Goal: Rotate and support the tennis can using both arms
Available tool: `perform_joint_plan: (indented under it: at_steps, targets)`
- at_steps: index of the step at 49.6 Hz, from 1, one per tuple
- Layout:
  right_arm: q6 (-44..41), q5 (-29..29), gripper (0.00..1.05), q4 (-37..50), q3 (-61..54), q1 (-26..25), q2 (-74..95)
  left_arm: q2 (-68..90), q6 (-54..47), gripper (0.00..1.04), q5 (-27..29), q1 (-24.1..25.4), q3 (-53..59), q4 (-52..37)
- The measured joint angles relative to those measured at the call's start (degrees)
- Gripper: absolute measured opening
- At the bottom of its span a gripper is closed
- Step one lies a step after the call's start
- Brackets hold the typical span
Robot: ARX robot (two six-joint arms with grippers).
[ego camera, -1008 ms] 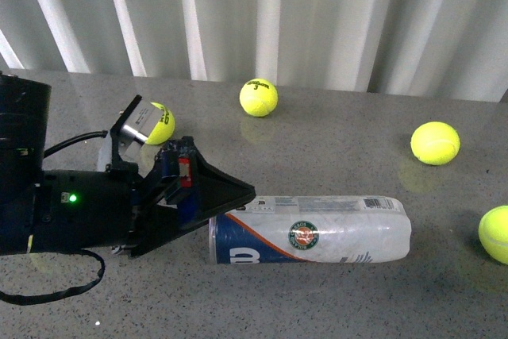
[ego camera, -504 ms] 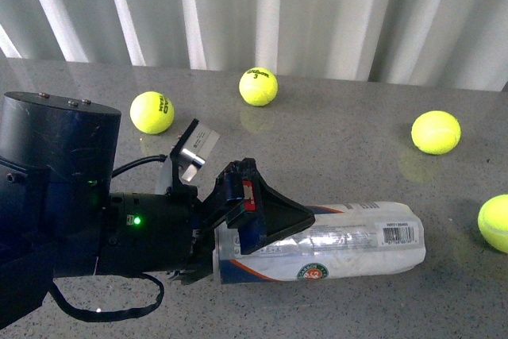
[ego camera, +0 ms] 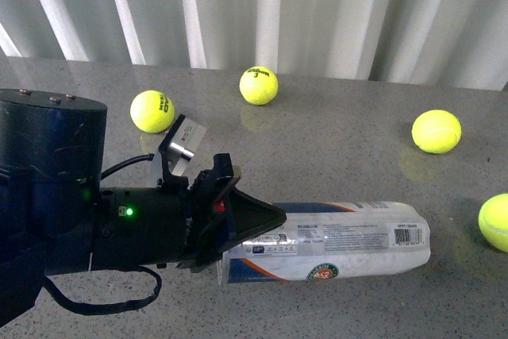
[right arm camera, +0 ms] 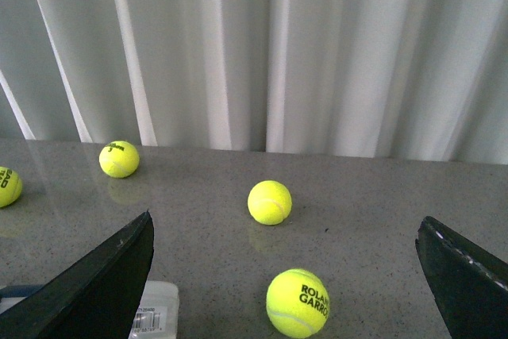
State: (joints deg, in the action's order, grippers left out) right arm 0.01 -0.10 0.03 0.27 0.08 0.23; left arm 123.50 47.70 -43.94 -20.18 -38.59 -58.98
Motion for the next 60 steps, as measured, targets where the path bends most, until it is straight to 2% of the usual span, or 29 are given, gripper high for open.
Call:
perform_joint_plan:
  at_steps: [7, 13, 19, 25, 27, 31, 36, 45, 52, 56, 60]
  targets:
    - [-0.02, 0.0, 0.98, 0.0, 0.0, 0.0, 0.0, -2.86, 1.25, 0.03, -0.61, 0.15, 0.61, 0.28]
    - [0.0, 0.02, 0.98, 0.0, 0.0, 0.0, 0.0, -7.72, 1.55, 0.04, -0.17, 0.24, 0.68, 4.33]
    - [0.0, 0.0, 0.98, 0.0, 0.0, 0.0, 0.0, -13.38, -1.14, 0.04, 1.18, 0.87, -1.11, 14.58]
    - [-0.02, 0.0, 0.98, 0.0, 0.0, 0.0, 0.0, -19.63, -7.37, 0.04, 1.7, 1.29, -7.15, 29.46]
    - [0.0, 0.0, 0.98, 0.0, 0.0, 0.0, 0.0, -22.1, -12.17, 0.04, 2.99, 1.29, -12.09, 38.99]
    - [-0.02, 0.0, 0.98, 0.0, 0.0, 0.0, 0.0, -23.58, -19.43, 0.04, 5.16, 1.05, -19.47, 51.67]
    - [0.0, 0.0, 0.98, 0.0, 0.0, 0.0, 0.0, -22.53, -35.43, 0.04, 12.72, -0.63, -34.32, 75.25]
    - [-0.02, 0.0, 0.98, 0.0, 0.0, 0.0, 0.0, -15.54, -58.86, 0.04, 26.53, -5.4, -56.72, 106.16]
    - [0.0, 0.0, 0.98, 0.0, 0.0, 0.0, 0.0, -9.4, -73.61, 0.04, 36.06, -9.05, -70.6, 121.0]
    - [0.0, 0.0, 0.98, 0.0, 0.0, 0.0, 0.0, -5.97, -78.44, 0.04, 38.23, -11.06, -76.15, 125.63]
    - [-0.02, 0.0, 0.98, 0.0, 0.0, 0.0, 0.0, -3.78, -80.46, 0.04, 38.49, -12.57, -78.09, 125.96]
